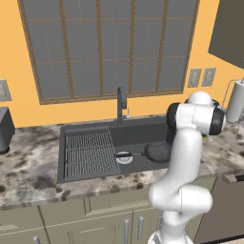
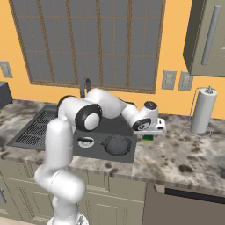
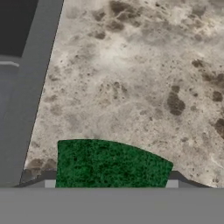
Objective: Pick the pan and sponge and place them into the sink. Then turn on the water.
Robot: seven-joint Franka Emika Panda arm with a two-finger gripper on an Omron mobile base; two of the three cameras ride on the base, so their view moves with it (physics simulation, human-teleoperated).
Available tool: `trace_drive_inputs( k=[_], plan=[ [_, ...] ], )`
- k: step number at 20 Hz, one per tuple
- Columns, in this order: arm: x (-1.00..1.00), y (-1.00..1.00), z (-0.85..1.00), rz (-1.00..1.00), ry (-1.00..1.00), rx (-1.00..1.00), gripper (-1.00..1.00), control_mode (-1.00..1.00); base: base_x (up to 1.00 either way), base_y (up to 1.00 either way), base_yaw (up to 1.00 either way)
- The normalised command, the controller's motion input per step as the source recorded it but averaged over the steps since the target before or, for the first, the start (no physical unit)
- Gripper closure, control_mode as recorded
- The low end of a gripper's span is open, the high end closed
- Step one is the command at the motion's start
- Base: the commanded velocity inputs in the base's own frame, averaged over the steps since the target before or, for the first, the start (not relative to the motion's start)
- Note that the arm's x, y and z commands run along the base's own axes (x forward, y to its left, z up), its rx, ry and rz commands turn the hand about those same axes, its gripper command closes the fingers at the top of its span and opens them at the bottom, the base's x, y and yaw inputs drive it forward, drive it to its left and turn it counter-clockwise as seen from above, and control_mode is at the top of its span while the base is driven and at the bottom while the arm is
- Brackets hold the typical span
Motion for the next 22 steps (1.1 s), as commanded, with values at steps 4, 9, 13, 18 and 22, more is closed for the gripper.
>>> trace_drive_inputs(
  k=[4, 9, 13, 18, 22],
  plan=[
    [0.00, 0.78, 0.16, 0.00, 0.00, -0.09, 1.00, -1.00, 0.00, 0.00, 0.00],
    [0.00, 0.63, 0.06, 0.00, 0.00, 0.00, 1.00, -1.00, 0.00, 0.00, 0.00],
    [0.00, 0.52, 0.01, 0.00, 0.00, 0.00, 1.00, -1.00, 0.00, 0.00, 0.00],
    [0.00, 0.47, 0.00, 0.00, 0.00, 0.00, 1.00, -1.00, 0.00, 0.00, 0.00],
    [0.00, 0.45, -0.02, 0.00, 0.00, 0.00, 1.00, -1.00, 0.00, 0.00, 0.00]
  ],
)
